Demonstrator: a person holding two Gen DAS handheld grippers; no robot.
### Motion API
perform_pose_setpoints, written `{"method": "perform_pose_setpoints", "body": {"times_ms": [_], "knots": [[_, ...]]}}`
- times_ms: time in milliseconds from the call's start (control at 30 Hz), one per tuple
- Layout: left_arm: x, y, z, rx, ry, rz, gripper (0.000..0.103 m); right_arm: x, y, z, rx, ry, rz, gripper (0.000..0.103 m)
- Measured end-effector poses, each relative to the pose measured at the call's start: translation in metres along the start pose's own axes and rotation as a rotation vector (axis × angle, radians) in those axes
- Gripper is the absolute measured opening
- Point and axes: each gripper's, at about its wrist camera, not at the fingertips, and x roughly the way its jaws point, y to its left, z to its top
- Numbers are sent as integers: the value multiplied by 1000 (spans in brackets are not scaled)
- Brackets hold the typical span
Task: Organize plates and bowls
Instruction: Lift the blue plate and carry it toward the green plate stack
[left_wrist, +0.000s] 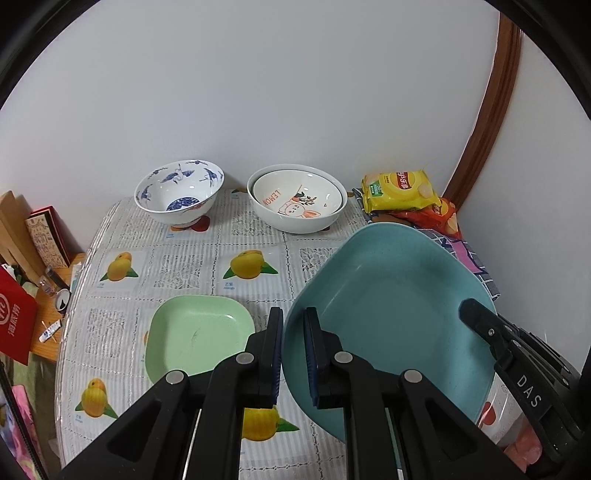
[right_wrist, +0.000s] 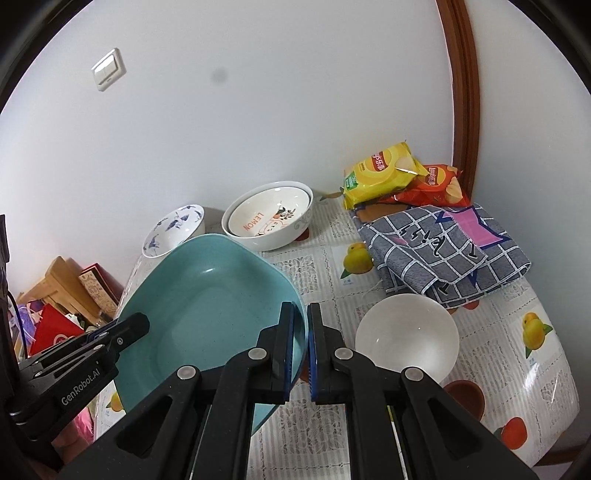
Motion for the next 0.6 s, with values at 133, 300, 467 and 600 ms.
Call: {"method": "perform_pose_setpoints", "body": {"times_ms": [133, 300, 467, 600], "knots": [[-6, 4, -3, 0, 0, 6, 11, -4, 4, -3, -4, -6, 7, 7], [-9, 10, -5, -4, -3, 11, 11, -7, 11, -6, -8, -8, 13, 7], [-13, 16, -5, -9, -10, 16, 11, -9, 19, -7, -14, -13, 19, 7], [-16, 22, -4, -13, -16, 22, 11, -9, 25, -7, -15, -17, 27, 7]]}}
